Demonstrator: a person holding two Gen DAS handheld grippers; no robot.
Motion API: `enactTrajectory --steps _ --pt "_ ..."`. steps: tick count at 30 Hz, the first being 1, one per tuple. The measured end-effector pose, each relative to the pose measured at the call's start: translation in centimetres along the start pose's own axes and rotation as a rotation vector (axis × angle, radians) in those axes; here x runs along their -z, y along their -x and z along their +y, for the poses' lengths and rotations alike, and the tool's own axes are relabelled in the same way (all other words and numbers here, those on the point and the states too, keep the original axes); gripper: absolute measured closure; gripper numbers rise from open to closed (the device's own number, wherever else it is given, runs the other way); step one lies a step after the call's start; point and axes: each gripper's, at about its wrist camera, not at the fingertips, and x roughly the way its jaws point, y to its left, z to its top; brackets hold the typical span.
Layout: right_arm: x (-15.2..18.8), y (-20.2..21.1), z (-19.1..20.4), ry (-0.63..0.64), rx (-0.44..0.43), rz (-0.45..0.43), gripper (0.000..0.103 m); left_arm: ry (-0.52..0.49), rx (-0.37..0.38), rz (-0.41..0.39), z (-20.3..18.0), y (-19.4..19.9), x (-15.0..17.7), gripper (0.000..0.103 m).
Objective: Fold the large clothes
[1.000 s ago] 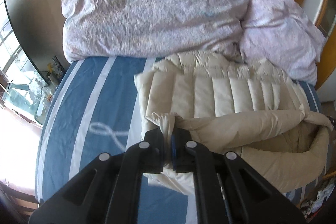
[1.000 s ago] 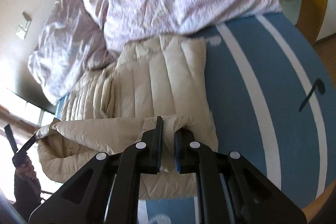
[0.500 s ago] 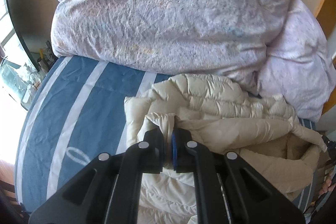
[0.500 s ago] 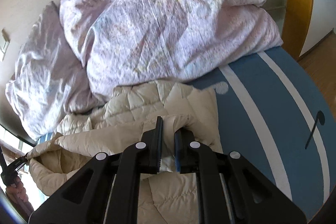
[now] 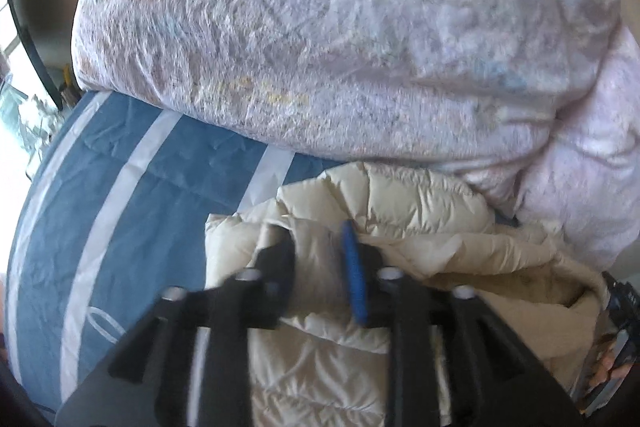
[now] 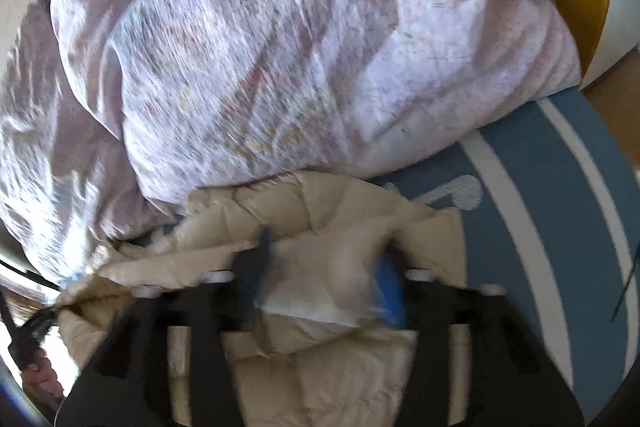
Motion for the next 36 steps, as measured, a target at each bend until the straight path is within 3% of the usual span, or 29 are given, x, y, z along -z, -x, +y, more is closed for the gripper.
enactTrajectory --steps 2,8,11,15,20,28,36 --pt "-0.6 0.7 0.3 0.006 -0.028 -0.009 0.034 0.010 0.004 -0.032 0.1 0.8 -0.6 0.047" --pt "-0.2 4.4 0.0 0.037 -0.061 -0.087 0.031 -0.024 -0.011 -0.127 1.0 5.2 -0.5 0.034" --pt "0.6 6.1 -1.1 0.028 -0.042 -0.147 0.028 -0.053 -0.010 -0.138 1.5 6.4 1.4 0.033" --pt "2.4 5.9 -0.8 0.104 -0.050 -0.105 0.029 -0.104 -0.017 -0.122 1.1 6.2 4.5 0.033" --pt "4.4 2.9 1.7 0.229 -0.018 -0.043 0.050 -0.177 -0.064 -0.103 -0.7 4.0 6.9 0.033" --pt "4.1 -1.5 3.7 0.311 0.174 -0.109 0.052 -0.208 -0.191 -0.159 -2.8 -0.3 6.3 0.033" --pt "3.5 -4.6 2.4 0.276 0.238 -0.095 0.052 -0.173 -0.247 -0.151 -2.4 -3.4 4.4 0.032"
